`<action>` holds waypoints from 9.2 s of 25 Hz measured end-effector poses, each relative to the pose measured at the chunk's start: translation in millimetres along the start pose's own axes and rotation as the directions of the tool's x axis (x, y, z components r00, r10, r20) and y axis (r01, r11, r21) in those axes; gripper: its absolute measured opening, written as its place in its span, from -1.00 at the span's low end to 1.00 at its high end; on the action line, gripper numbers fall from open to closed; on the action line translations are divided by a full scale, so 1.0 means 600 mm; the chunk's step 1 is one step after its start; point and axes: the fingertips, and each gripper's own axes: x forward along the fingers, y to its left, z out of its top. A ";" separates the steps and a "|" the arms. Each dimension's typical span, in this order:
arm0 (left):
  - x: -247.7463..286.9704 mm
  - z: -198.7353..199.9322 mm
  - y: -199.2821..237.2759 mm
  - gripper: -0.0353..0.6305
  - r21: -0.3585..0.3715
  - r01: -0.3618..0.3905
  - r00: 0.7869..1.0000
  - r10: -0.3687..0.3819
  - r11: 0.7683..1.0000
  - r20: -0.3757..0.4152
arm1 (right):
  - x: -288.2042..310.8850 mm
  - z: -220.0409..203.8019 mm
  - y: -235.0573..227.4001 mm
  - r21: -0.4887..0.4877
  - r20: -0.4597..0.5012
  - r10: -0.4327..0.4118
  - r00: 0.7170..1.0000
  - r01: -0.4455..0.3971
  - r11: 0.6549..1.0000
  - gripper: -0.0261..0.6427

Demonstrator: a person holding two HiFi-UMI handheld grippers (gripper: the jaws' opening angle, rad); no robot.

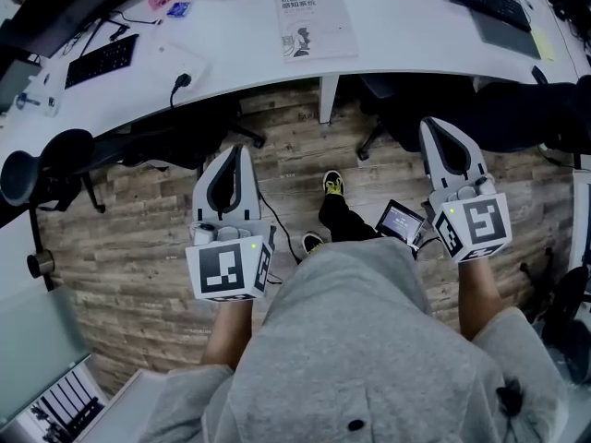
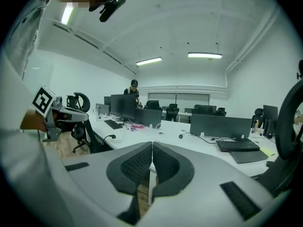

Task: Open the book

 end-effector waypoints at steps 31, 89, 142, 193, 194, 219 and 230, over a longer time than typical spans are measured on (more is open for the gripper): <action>0.203 0.075 0.017 -0.87 0.031 -0.037 0.999 0.038 0.999 -0.033 | 0.189 0.032 -0.095 0.273 0.013 0.125 0.992 -0.124 0.954 -0.84; 0.381 0.054 0.073 -0.87 0.027 0.031 0.993 -0.028 0.999 -0.114 | 0.343 0.001 -0.147 0.344 -0.069 0.056 0.996 -0.029 0.938 -0.84; 0.606 -0.261 0.084 -0.86 -0.134 0.190 0.858 -0.231 0.973 -0.460 | 0.488 -0.307 -0.117 0.613 -0.384 0.146 0.912 0.134 0.779 -0.69; 0.618 -0.275 0.045 -0.86 -0.162 0.318 0.799 -0.356 0.934 -0.484 | 0.531 -0.233 -0.134 0.625 -0.279 0.053 0.959 0.139 0.768 -0.58; 0.618 -0.275 0.045 -0.86 -0.165 0.319 0.798 -0.358 0.933 -0.484 | 0.531 -0.229 -0.135 0.658 -0.261 0.065 0.963 0.129 0.742 -0.64; 0.536 -0.187 0.076 -0.86 -0.186 0.189 0.880 -0.250 0.964 -0.404 | 0.533 -0.113 -0.089 0.126 -0.287 -0.028 0.957 0.067 0.990 -0.76; 0.540 -0.188 0.084 -0.86 -0.175 0.191 0.870 -0.249 0.966 -0.426 | 0.548 -0.138 -0.117 0.223 -0.278 -0.025 0.960 0.090 0.971 -0.68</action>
